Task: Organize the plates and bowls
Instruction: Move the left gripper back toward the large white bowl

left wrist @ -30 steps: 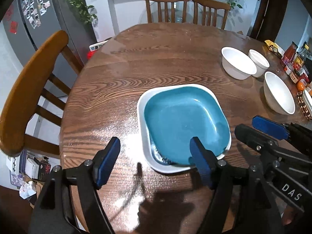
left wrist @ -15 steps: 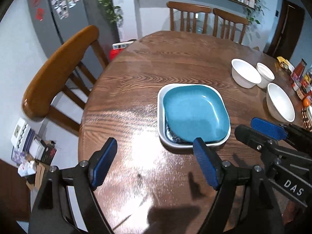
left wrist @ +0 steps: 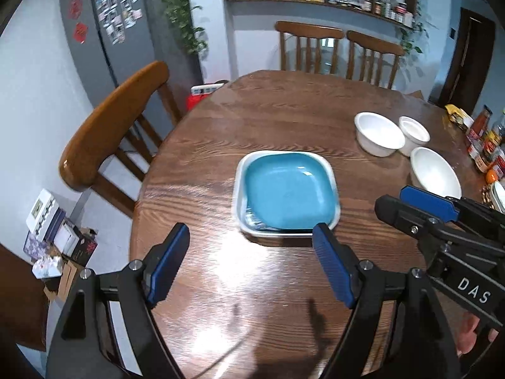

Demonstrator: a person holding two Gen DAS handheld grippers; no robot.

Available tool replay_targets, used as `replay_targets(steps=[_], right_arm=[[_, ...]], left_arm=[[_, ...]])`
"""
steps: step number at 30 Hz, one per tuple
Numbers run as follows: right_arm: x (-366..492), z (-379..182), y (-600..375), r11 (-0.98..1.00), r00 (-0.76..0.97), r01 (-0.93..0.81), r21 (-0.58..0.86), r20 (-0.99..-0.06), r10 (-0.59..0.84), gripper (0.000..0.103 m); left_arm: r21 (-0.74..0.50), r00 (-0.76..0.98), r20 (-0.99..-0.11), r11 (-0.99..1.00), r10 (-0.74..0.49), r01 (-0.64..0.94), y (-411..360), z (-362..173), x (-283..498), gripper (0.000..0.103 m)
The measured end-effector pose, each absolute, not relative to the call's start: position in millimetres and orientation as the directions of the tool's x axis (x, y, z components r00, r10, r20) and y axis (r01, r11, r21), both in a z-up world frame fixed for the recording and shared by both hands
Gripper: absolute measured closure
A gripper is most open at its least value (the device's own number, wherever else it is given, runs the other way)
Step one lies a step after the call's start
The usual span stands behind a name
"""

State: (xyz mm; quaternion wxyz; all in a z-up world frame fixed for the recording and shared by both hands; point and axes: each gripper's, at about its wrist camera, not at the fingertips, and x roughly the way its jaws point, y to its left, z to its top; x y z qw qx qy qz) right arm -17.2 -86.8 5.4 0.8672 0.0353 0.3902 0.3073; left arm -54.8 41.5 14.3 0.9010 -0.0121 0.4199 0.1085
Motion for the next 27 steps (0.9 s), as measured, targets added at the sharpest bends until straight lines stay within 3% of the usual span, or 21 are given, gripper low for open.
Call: replay_targets(steps=[14, 27], right_arm=[[-7.9, -6.1, -216.0, 0.911, 0.624, -0.243, 0.333, -0.666, 0.410, 0.062], [16.5, -22.7, -279.8, 0.939, 0.646, -0.101, 0.329, -0.696, 0.314, 0.062]], left_arm=[[0.098, 0.648, -0.760, 0.995, 0.059, 0.024, -62.9, 11.1, -17.9, 0.023], [0.078, 0.643, -0.766, 0.994, 0.012, 0.074, -106.9, -0.1, 25.5, 0.023]])
